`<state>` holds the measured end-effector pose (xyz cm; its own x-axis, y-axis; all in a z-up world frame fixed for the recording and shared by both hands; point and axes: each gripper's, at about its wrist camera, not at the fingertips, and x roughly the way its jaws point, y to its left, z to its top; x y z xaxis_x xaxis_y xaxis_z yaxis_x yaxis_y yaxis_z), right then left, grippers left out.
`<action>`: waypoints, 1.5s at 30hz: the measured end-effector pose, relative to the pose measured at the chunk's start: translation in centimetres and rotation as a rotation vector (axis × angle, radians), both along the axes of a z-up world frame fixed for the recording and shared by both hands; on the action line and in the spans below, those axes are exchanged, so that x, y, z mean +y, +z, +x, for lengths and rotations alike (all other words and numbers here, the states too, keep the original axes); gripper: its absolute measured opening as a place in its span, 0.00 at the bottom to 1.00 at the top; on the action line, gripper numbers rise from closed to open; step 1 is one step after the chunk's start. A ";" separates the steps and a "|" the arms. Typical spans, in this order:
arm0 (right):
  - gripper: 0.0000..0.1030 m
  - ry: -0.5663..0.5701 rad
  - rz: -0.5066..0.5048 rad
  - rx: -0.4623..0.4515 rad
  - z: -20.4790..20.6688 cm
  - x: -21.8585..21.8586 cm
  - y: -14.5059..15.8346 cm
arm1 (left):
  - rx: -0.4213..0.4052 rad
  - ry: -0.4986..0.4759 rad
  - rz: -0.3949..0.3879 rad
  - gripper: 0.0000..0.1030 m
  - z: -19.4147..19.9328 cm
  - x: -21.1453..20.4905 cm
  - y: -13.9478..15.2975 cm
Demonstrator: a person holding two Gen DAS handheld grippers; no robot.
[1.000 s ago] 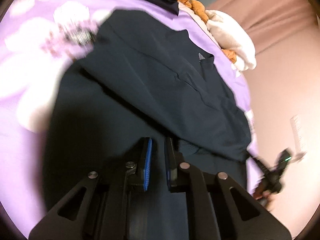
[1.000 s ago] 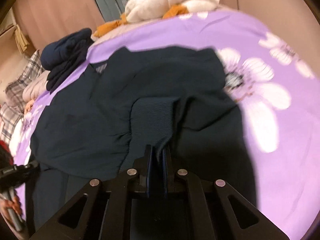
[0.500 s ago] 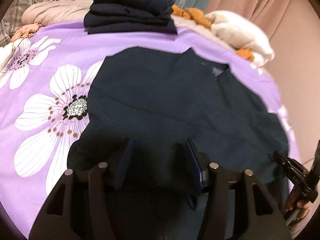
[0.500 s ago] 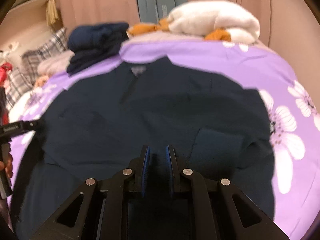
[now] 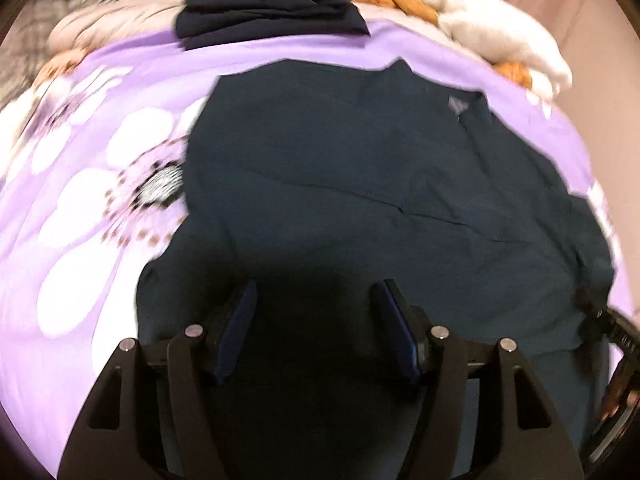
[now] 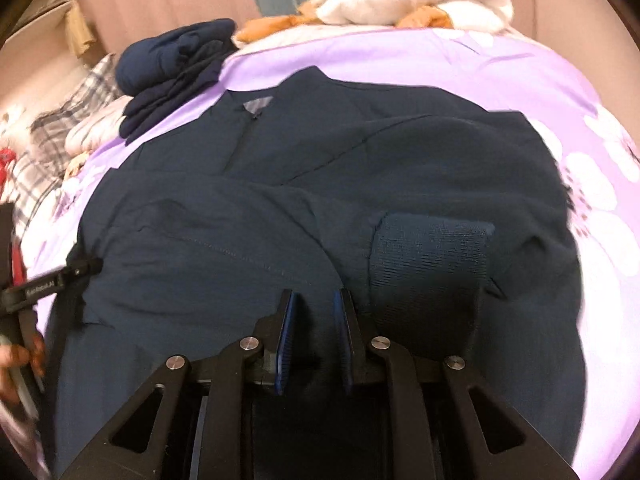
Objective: Fold large clothes
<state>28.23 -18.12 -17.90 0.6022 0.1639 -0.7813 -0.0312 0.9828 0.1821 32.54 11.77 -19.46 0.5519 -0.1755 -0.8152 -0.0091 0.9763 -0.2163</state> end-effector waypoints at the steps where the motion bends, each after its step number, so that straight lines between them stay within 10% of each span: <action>1: 0.25 0.006 0.001 -0.024 -1.1 0.1 0.8 | -0.010 0.010 -0.017 0.62 -0.9 0.2 0.5; 5: 0.41 0.029 0.003 -0.082 -5.9 0.5 3.2 | -0.044 0.030 -0.026 0.89 -6.5 1.1 2.7; 16: 0.41 0.016 -0.037 -0.081 -17.1 1.5 2.2 | -0.111 -0.072 0.115 0.89 -22.5 -1.3 2.7; 23: 0.41 0.046 -0.006 -0.023 -18.8 2.4 0.9 | -0.003 -0.043 0.157 0.90 -25.6 -1.9 -2.0; 40: 0.53 0.058 0.019 0.041 -25.2 1.1 -1.7 | -0.033 -0.037 0.173 1.00 -30.1 -1.0 -2.2; 45: 0.53 0.060 0.067 0.029 -27.2 0.3 -1.2 | 0.005 0.047 0.052 0.99 -31.8 1.3 -2.0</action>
<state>1.00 -17.82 -19.09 0.5670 0.2514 -0.7844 -0.0835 0.9649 0.2489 0.70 13.08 -21.45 0.5541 -0.1063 -0.8256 -0.0564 0.9847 -0.1647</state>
